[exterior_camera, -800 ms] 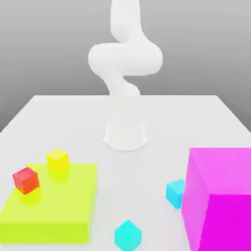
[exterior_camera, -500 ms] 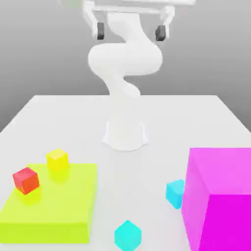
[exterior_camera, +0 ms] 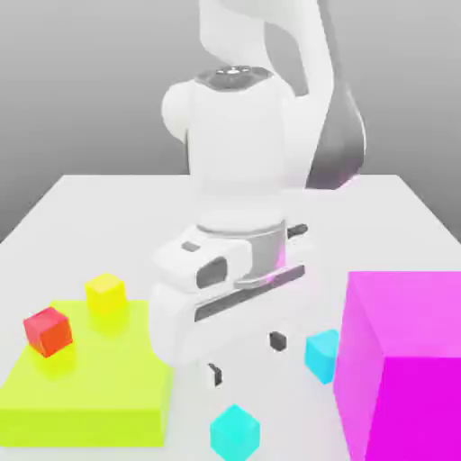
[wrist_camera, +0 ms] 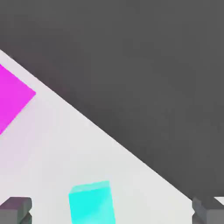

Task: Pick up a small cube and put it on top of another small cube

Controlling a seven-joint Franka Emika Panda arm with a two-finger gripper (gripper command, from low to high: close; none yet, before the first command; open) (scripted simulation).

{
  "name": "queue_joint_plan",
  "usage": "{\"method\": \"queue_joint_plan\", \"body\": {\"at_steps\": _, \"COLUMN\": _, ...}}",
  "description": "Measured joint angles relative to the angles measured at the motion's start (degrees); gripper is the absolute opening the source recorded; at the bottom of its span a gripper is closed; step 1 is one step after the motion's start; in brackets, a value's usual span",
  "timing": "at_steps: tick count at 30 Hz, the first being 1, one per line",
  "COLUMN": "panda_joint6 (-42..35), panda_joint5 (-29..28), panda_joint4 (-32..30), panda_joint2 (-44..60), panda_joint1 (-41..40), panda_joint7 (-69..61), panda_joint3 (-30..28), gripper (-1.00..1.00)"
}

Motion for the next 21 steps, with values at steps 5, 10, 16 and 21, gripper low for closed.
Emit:
{"method": "queue_joint_plan", "body": {"at_steps": 5, "panda_joint6": 6.4, "panda_joint5": 0.4, "panda_joint4": 0.3, "panda_joint2": 10.2, "panda_joint1": -1.6, "panda_joint7": -4.2, "panda_joint3": 1.8, "gripper": 0.00}}
{"method": "queue_joint_plan", "body": {"at_steps": 10, "panda_joint6": 10.5, "panda_joint5": 1.9, "panda_joint4": 1.3, "panda_joint2": 15.5, "panda_joint1": -3.0, "panda_joint7": -5.5, "panda_joint3": 3.5, "gripper": -1.00}}
{"method": "queue_joint_plan", "body": {"at_steps": 16, "panda_joint6": 9.1, "panda_joint5": 1.4, "panda_joint4": 0.9, "panda_joint2": 13.8, "panda_joint1": -2.6, "panda_joint7": -5.1, "panda_joint3": 3.0, "gripper": -1.00}}
{"method": "queue_joint_plan", "body": {"at_steps": 21, "panda_joint6": 1.4, "panda_joint5": -1.9, "panda_joint4": -1.1, "panda_joint2": 4.0, "panda_joint1": -2.0, "panda_joint7": -2.6, "panda_joint3": -0.6, "gripper": -1.00}}
